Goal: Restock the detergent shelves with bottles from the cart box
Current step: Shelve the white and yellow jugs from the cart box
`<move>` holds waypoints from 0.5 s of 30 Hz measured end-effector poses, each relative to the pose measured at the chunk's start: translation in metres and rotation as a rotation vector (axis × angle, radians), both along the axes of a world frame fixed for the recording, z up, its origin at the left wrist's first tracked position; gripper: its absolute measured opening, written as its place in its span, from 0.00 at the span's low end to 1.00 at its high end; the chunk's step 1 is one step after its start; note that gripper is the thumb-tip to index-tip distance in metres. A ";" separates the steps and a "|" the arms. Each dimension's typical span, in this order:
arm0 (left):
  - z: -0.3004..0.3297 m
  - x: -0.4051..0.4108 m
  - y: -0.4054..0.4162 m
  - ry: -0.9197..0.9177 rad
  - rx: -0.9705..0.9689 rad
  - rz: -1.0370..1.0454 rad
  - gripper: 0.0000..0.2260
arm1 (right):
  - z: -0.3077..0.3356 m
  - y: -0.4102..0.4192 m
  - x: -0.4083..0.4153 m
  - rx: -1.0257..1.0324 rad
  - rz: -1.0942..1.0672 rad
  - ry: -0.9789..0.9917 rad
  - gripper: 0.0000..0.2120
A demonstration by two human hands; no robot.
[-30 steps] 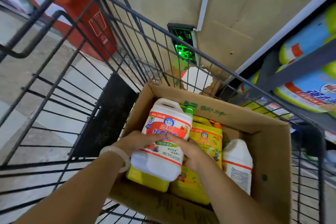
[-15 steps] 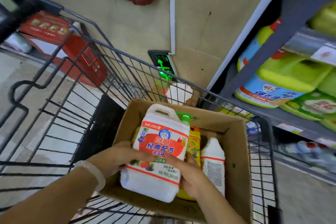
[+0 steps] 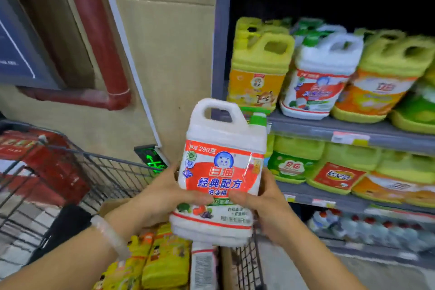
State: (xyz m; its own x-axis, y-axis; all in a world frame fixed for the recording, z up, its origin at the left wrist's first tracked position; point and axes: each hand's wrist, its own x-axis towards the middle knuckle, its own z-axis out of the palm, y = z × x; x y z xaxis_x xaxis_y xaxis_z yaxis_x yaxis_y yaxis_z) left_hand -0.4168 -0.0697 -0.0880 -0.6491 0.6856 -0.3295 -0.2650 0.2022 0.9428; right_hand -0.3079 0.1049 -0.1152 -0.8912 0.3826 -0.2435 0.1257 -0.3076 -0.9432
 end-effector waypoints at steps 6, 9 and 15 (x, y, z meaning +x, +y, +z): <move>0.068 0.088 0.119 0.163 0.128 -0.026 0.33 | 0.088 0.117 0.094 0.170 -0.047 0.173 0.38; 0.097 0.119 0.175 0.219 0.181 -0.037 0.44 | 0.127 0.165 0.137 0.253 -0.097 0.227 0.43; 0.165 0.157 0.258 0.372 0.286 -0.100 0.37 | 0.197 0.235 0.189 0.335 -0.151 0.352 0.40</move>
State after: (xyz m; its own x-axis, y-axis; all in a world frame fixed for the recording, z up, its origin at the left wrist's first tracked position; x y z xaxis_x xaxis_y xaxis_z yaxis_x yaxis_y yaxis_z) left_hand -0.2602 0.1886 0.0767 -0.6132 0.7802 0.1235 0.1083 -0.0718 0.9915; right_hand -0.1189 0.3395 0.0822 -0.8258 0.5192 0.2202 -0.2405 0.0291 -0.9702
